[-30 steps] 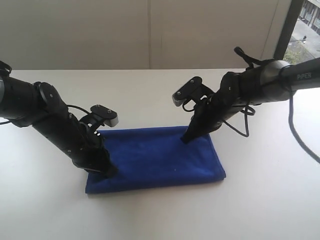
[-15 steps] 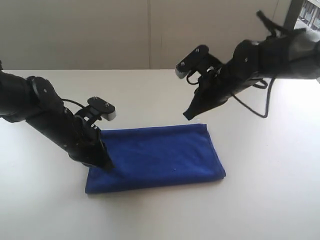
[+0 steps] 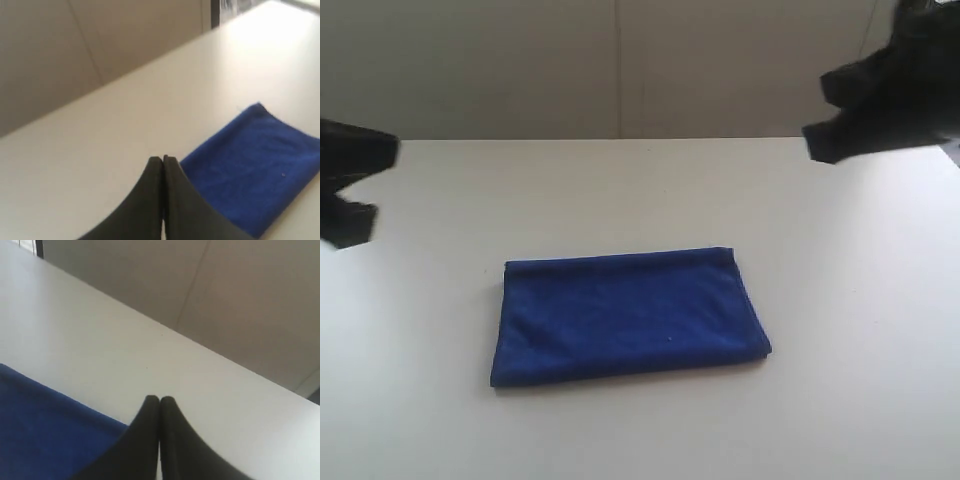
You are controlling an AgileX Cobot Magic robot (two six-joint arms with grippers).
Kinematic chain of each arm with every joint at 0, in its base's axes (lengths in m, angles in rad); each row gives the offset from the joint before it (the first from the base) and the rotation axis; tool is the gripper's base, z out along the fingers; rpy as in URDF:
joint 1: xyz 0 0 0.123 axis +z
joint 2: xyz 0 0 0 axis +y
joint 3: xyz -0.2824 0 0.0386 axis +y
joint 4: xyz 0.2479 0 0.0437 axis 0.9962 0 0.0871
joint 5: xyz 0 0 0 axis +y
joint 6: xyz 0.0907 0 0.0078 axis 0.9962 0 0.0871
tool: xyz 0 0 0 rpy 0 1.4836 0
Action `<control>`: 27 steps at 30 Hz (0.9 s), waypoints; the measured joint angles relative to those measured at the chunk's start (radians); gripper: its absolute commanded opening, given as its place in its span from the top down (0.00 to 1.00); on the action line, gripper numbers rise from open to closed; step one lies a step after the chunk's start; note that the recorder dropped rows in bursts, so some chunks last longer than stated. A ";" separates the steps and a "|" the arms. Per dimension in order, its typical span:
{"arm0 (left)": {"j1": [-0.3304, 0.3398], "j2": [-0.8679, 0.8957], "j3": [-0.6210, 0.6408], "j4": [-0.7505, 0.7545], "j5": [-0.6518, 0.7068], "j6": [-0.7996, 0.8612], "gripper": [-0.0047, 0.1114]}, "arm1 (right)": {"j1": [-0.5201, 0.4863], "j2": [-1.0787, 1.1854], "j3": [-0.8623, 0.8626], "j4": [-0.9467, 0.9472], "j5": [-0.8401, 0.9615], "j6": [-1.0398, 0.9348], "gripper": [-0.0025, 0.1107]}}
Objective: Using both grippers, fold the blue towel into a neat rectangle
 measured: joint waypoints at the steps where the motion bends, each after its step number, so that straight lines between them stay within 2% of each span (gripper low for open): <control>1: 0.000 -0.094 0.047 0.003 -0.012 -0.003 0.96 | 0.000 -0.076 0.056 0.000 -0.012 0.022 0.98; 6: 0.000 -0.457 0.263 0.005 -0.050 -0.038 0.96 | 0.000 -0.384 0.321 -0.002 -0.051 0.118 0.98; 9: 0.000 -0.555 0.388 0.007 -0.050 -0.080 0.96 | 0.000 -0.492 0.472 -0.002 -0.078 0.152 0.98; 13: 0.000 -0.582 0.542 0.007 -0.066 -0.167 0.96 | 0.000 -0.566 0.646 0.003 -0.171 0.235 0.98; 18: 0.000 -0.586 0.684 0.007 -0.148 -0.236 0.96 | 0.000 -0.577 0.781 0.005 -0.268 0.266 0.98; 22: 0.000 -0.586 0.715 0.007 -0.151 -0.245 0.96 | 0.000 -0.577 0.853 0.007 -0.305 0.270 0.98; 27: 0.000 -0.586 0.715 0.013 -0.094 -0.220 0.96 | 0.000 -0.577 0.853 0.007 -0.307 0.268 0.98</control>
